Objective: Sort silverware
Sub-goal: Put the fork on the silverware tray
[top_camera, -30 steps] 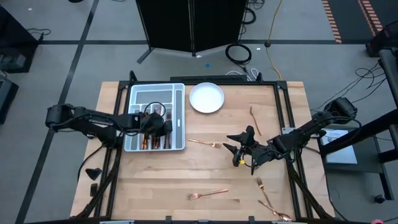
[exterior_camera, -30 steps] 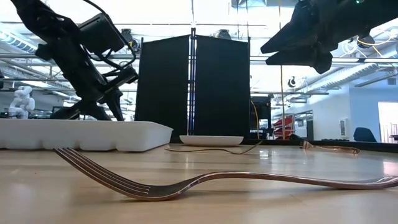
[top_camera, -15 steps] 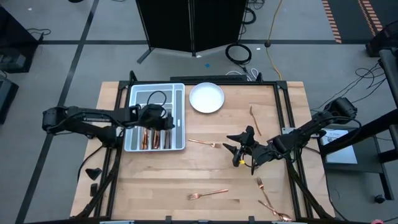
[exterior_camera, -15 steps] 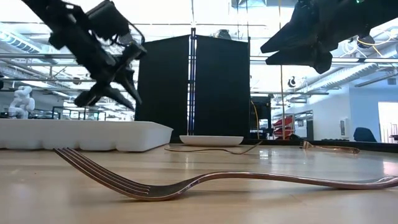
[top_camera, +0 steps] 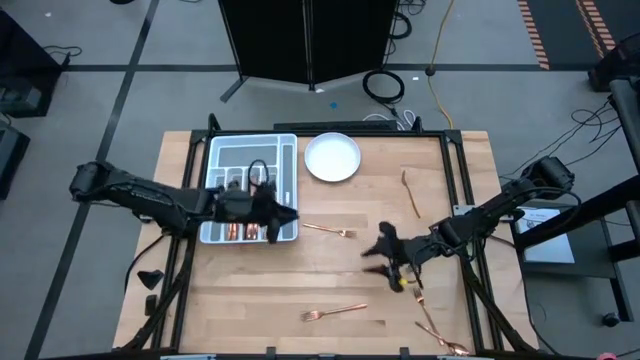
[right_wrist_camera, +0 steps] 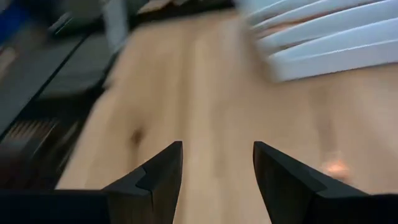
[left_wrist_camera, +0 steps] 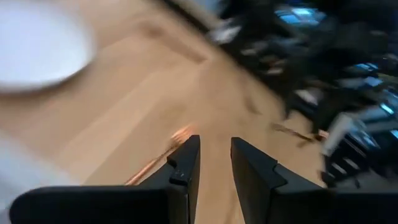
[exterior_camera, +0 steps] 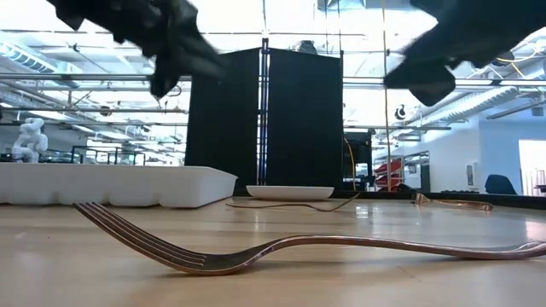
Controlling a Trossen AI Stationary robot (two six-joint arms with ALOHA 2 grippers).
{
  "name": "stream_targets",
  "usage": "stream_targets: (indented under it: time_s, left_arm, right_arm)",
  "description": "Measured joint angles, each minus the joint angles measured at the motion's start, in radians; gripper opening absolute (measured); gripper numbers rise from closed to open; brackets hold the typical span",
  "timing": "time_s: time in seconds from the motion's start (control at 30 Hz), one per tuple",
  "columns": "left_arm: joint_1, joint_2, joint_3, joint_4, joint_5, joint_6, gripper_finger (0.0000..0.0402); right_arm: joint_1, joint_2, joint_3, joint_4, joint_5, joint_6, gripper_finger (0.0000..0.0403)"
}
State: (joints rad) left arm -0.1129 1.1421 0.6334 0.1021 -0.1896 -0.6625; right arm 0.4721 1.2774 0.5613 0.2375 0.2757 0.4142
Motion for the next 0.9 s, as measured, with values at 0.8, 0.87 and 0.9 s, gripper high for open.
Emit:
stream_targets:
  time_s: [0.8,0.87,0.9]
  left_arm:
    - [-0.194,0.553,0.038,0.945,-0.012,0.6,0.0084]
    - [-0.188,0.562,0.048,0.935,-0.022,0.6,0.0084]
    - [-0.184,0.568,0.055,0.923,-0.036,0.599,0.0084]
  right_arm:
    - [0.032,-0.009,0.307,-0.8,-0.176,0.28,0.0187]
    - [0.023,-0.01,0.356,-0.935,-0.078,0.281,0.0187]
    - [0.013,-0.01,0.375,-0.992,-0.029,0.281,0.0187]
